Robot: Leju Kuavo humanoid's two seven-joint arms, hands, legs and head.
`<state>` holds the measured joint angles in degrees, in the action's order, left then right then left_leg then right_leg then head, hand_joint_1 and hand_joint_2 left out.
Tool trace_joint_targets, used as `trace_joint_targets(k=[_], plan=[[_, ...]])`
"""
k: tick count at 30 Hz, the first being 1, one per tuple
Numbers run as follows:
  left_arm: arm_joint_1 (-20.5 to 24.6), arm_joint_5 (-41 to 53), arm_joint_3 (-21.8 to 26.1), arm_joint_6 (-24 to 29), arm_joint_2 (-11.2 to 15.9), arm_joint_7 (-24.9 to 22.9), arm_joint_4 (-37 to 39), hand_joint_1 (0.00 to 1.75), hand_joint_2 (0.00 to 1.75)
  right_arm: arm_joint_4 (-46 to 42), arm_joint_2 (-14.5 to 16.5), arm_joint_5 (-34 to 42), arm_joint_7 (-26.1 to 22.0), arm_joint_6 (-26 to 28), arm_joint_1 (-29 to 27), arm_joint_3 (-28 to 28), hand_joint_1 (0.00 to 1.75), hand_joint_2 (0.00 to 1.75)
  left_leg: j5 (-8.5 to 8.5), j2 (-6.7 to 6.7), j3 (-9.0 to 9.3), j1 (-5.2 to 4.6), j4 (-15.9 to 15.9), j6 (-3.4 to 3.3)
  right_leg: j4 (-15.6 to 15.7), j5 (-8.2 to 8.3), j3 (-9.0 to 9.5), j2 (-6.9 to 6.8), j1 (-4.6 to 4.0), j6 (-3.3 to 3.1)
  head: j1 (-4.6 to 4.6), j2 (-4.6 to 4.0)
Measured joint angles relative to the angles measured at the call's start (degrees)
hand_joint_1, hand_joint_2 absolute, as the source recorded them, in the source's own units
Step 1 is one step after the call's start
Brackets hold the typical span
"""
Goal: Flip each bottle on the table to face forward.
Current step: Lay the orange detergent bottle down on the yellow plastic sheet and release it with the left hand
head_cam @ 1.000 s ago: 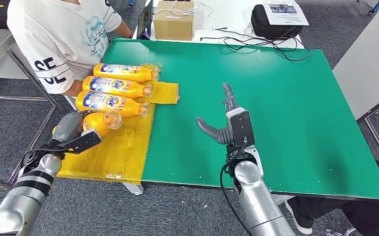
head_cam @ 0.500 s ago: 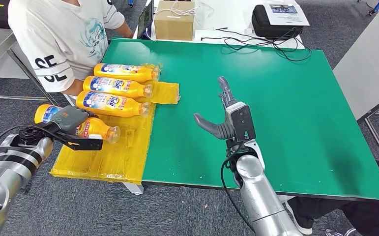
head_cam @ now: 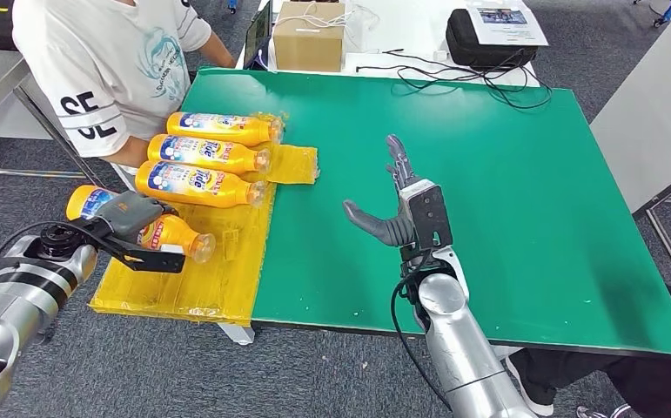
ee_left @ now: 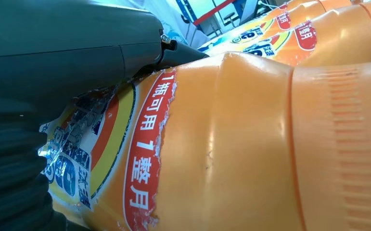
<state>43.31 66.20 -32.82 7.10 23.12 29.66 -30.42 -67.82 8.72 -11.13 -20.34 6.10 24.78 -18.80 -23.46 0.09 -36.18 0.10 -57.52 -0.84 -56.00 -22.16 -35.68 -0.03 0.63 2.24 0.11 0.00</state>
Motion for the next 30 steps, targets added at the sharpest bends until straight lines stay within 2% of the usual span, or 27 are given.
trace_joint_targets(k=[8,14,18,21,25,30], plan=[[0.54,1.63,-1.58,0.33,0.02,-0.12,0.39,1.75,1.75,0.12,0.04,0.00,0.01,-0.20,0.07,-0.02,0.00,1.75,0.00,0.00,-0.01,0.00,0.00,0.00,0.00,0.00,-0.01,0.00,0.00,0.00,0.00,0.00],[2.40,5.91,-7.82,1.87,-0.66,-1.54,1.79,1.75,1.75,0.73,0.57,0.06,0.03,-1.04,0.82,-0.37,0.00,1.75,0.00,0.00,0.00,0.00,0.00,0.00,0.01,0.00,-0.01,0.00,0.00,0.00,0.00,0.00],[2.73,4.12,-10.71,2.31,-2.39,-0.43,2.99,0.00,1.75,1.36,0.97,0.09,0.13,-1.39,1.46,-0.81,0.00,1.75,0.00,-0.02,-0.01,-0.02,-0.01,0.00,0.01,0.00,0.00,-0.01,0.01,0.01,0.00,0.00],[1.68,-2.75,-10.63,1.73,-5.11,1.64,4.00,0.00,1.75,2.10,1.45,0.20,0.60,-1.42,2.29,-1.35,0.00,1.75,0.00,-0.03,-0.02,-0.04,-0.01,0.00,0.01,0.01,0.01,-0.02,0.03,0.01,-0.01,0.00],[-0.30,-8.80,-9.04,1.78,-8.80,2.16,5.17,0.00,1.75,3.45,2.08,0.69,0.91,-1.10,3.68,-1.89,0.00,1.75,-0.01,-0.14,-0.03,-0.04,-0.01,-0.01,0.02,0.00,0.05,-0.07,0.03,0.01,0.00,0.00],[-1.15,-10.22,-7.28,1.49,-10.58,2.85,6.14,0.00,1.75,4.43,2.19,1.03,0.91,-0.74,4.01,-1.96,0.00,1.75,0.01,-0.18,-0.01,-0.03,0.00,-0.01,0.02,0.00,0.06,-0.08,0.03,0.01,-0.02,0.00]])
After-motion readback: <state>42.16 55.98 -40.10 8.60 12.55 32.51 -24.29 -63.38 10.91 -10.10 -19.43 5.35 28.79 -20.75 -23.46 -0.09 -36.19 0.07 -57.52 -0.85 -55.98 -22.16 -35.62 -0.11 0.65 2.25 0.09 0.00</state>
